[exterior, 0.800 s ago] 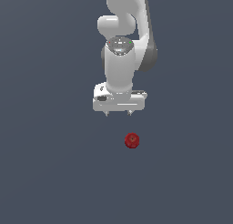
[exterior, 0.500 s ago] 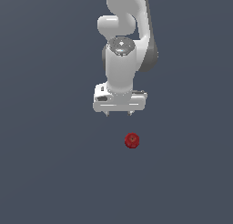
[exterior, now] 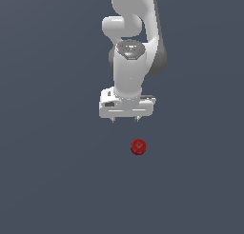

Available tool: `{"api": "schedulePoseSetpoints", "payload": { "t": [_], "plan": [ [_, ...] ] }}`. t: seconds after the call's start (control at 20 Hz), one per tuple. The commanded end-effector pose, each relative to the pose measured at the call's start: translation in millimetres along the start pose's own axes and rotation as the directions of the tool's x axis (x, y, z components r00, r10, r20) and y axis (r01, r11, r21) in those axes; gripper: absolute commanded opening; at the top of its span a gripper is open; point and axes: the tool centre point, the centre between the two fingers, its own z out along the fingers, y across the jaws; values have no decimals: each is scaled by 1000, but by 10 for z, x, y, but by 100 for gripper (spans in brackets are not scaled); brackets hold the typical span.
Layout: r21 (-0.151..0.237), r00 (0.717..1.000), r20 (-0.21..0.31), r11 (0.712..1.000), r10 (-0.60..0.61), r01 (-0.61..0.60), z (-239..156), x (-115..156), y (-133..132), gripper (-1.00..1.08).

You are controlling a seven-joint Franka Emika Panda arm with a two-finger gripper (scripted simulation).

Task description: Pick up the object and move it to a goal position.

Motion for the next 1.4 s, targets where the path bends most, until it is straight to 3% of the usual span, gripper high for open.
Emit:
{"api": "schedulePoseSetpoints", "payload": {
  "t": [0.0,0.35,0.6,1.0,1.35],
  "plan": [
    [-1,1000,1,1000,-15,15,19,15,-13,100],
    [-1,993,4,993,-115,115,139,118,-98,100],
    [2,973,6,973,-232,232,288,234,-203,100],
    [15,890,5,890,-456,455,608,444,-427,100],
    [25,818,-1,818,-575,575,806,553,-563,100]
  ]
}}
